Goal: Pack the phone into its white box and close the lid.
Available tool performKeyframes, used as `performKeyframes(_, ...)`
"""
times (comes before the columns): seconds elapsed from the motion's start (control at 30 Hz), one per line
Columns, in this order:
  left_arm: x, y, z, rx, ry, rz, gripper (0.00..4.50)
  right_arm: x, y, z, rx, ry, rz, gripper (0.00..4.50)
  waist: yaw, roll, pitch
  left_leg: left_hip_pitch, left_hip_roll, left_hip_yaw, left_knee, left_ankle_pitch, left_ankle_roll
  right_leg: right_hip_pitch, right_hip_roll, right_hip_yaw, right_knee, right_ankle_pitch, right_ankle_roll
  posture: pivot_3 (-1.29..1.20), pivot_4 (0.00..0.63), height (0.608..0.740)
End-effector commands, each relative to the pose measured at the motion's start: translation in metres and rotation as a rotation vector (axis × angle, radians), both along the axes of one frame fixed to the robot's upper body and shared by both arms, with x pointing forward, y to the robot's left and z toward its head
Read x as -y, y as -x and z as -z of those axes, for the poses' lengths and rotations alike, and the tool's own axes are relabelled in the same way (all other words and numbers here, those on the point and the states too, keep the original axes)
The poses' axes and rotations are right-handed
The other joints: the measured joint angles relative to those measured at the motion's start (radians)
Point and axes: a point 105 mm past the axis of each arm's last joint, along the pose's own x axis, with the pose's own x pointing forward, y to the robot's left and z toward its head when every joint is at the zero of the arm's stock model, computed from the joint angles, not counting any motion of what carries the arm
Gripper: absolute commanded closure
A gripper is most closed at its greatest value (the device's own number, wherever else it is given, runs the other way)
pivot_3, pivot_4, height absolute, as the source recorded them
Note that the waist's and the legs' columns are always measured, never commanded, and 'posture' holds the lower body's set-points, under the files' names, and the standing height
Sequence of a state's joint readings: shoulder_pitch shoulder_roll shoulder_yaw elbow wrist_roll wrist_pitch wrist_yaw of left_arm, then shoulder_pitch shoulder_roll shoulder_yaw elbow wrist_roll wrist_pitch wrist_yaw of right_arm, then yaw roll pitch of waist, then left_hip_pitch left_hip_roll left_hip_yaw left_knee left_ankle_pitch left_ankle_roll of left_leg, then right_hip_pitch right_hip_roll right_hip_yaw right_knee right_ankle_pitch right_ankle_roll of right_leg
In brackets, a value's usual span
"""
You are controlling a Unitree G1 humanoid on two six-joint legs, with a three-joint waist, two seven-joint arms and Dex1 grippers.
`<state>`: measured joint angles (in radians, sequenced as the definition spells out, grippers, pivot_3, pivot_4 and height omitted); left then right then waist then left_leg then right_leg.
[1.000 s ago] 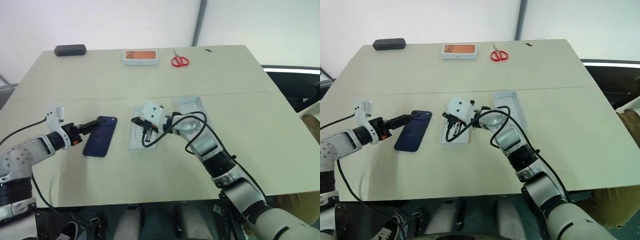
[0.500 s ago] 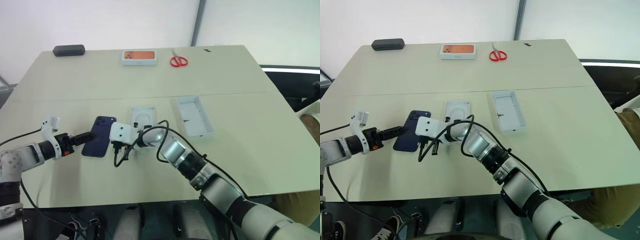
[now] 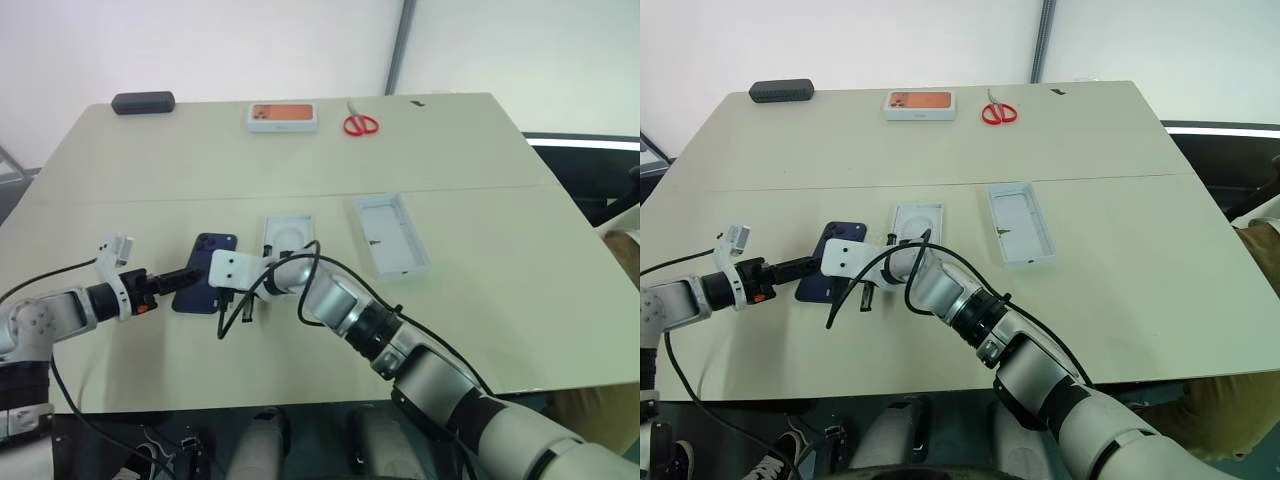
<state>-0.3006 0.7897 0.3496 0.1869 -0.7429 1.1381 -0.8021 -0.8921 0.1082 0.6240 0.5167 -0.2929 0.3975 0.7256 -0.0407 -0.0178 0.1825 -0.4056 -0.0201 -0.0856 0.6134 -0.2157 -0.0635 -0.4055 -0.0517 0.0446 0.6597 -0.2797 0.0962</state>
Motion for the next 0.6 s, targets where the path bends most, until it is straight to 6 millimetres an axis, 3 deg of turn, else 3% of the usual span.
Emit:
performKeyframes(0.03, 0.012, 0.011, 0.035, -0.148, 0.008, 0.030, 0.00, -0.008, 0.001, -0.014, 0.044, -0.011, -0.026, 4.47, 0.000, 0.000, 0.000, 0.000, 0.000, 0.000, 0.000, 0.000, 0.000, 0.000, 0.000, 0.000, 0.000, 0.000, 0.000, 0.00, 0.150, 0.740)
performKeyframes(0.2, 0.023, 0.009, 0.028, -0.136, 0.022, 0.059, 0.00, -0.009, 0.002, -0.014, 0.068, -0.002, -0.047, 4.47, 0.002, 0.000, 0.000, 0.000, 0.000, 0.000, 0.000, 0.000, 0.000, 0.000, 0.000, 0.000, 0.000, 0.000, 0.000, 0.00, 0.150, 0.740)
performKeyframes(0.4, 0.033, 0.009, 0.035, -0.161, 0.031, 0.076, 0.00, -0.007, 0.003, -0.023, 0.110, 0.001, -0.061, 4.47, 0.007, 0.000, 0.000, 0.000, -0.001, -0.001, 0.000, 0.000, 0.000, 0.001, -0.001, 0.000, 0.000, 0.000, 0.000, 0.00, 0.150, 0.740)
performKeyframes(0.6, 0.041, 0.007, 0.033, -0.179, 0.047, 0.084, 0.00, -0.001, 0.002, -0.016, 0.104, 0.025, -0.048, 4.47, 0.014, 0.001, -0.001, 0.001, -0.001, 0.000, 0.000, 0.000, 0.000, 0.001, -0.001, -0.001, 0.000, 0.000, 0.000, 0.00, 0.150, 0.740)
